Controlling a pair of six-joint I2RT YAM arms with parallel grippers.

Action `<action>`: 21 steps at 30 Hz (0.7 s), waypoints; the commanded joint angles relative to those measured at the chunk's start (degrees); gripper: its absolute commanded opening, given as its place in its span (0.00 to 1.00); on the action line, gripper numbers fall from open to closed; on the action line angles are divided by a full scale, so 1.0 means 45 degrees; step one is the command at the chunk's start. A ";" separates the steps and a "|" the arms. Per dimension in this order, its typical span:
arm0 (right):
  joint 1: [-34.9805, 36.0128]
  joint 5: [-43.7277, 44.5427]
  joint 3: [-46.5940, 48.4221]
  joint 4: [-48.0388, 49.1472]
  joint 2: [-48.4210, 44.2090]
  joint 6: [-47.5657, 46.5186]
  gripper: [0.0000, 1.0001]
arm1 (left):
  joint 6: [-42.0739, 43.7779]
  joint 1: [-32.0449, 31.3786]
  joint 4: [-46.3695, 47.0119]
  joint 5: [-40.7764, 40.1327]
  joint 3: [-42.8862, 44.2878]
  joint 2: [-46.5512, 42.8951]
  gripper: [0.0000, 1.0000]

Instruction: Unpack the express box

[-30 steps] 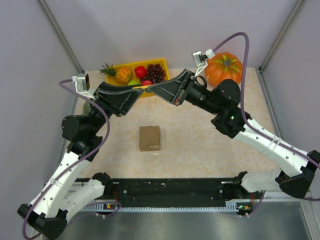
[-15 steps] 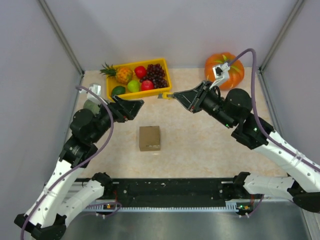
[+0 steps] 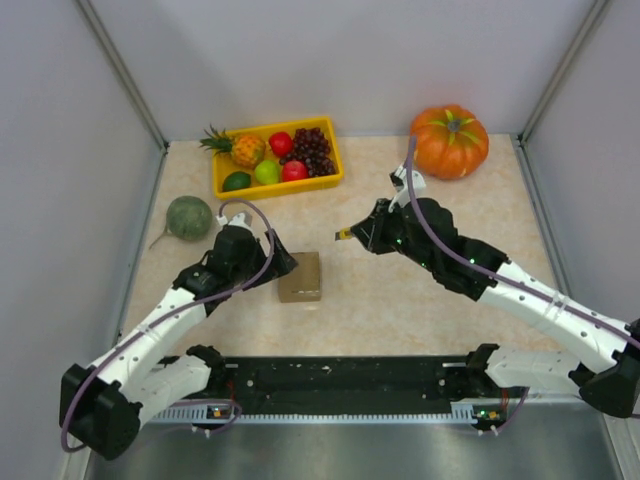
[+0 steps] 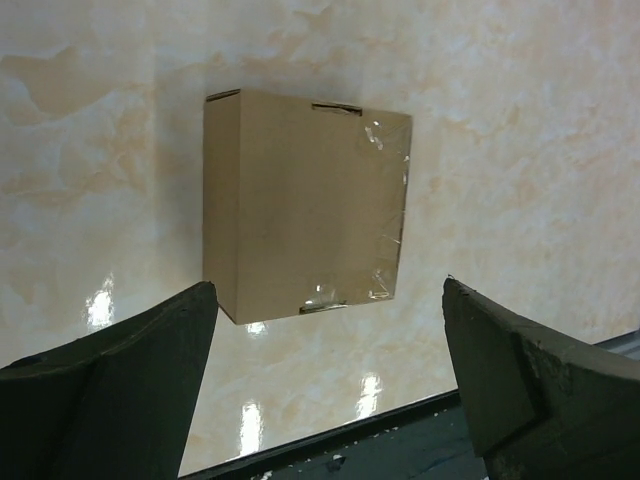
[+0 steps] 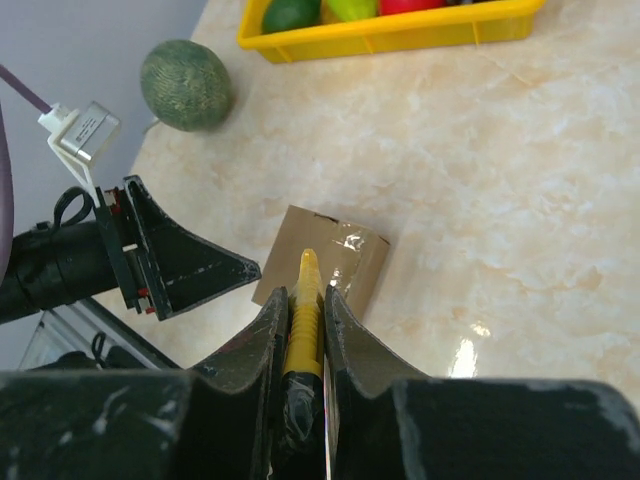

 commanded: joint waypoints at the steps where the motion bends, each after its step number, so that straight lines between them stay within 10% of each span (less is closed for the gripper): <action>1: -0.0030 -0.0153 -0.0693 0.1159 -0.0006 -0.0543 0.00 | -0.0027 0.0068 0.0729 0.0210 -0.0200 0.0878 0.97; 21: 0.0282 -0.0194 -0.1633 0.2372 0.1867 -0.0953 0.00 | -0.0086 0.1083 0.3834 0.4429 -0.0943 0.3771 0.88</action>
